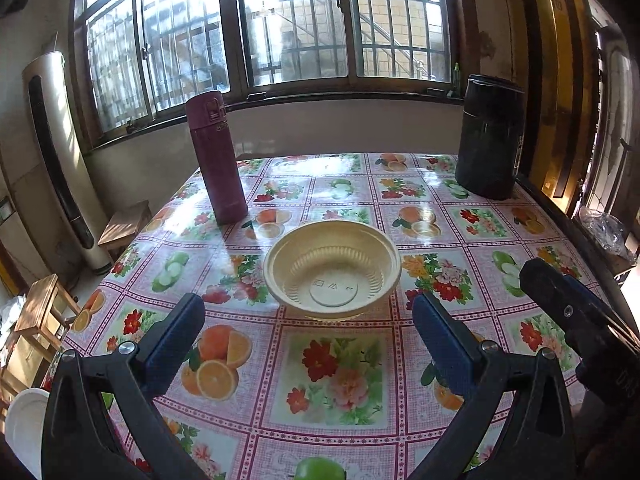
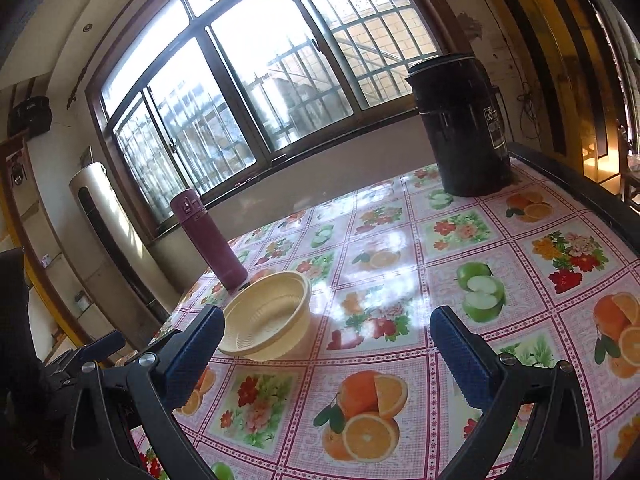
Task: Organize plates and bowls
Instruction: 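Withdraw the left gripper and move it to the beige basket bowl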
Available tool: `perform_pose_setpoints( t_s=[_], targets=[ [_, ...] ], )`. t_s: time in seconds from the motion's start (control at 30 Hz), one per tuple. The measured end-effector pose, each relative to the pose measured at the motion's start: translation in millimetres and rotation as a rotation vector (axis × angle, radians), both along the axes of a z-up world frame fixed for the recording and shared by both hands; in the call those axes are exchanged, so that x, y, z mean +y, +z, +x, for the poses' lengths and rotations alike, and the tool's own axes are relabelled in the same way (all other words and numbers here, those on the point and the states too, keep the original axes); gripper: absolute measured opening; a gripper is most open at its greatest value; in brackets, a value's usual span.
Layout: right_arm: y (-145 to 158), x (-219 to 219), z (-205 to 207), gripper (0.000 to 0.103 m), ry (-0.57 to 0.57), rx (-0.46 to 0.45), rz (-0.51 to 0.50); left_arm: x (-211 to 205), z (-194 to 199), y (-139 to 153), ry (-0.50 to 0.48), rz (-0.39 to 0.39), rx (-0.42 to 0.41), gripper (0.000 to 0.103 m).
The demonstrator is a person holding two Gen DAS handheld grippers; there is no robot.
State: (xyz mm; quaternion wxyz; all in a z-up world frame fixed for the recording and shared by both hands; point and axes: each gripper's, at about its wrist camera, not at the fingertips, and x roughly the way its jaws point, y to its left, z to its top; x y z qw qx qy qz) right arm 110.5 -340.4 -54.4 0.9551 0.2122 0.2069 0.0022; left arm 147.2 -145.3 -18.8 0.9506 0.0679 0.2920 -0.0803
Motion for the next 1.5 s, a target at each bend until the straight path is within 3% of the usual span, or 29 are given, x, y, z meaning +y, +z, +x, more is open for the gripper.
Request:
perform_pose_setpoints(
  t_s=[1.5],
  targets=[
    [-16.0,0.3,12.3,0.103,-0.005,0.093,0.025,12.8,21.3,-30.9,0.014,-0.018,0.1,0.103]
  ],
)
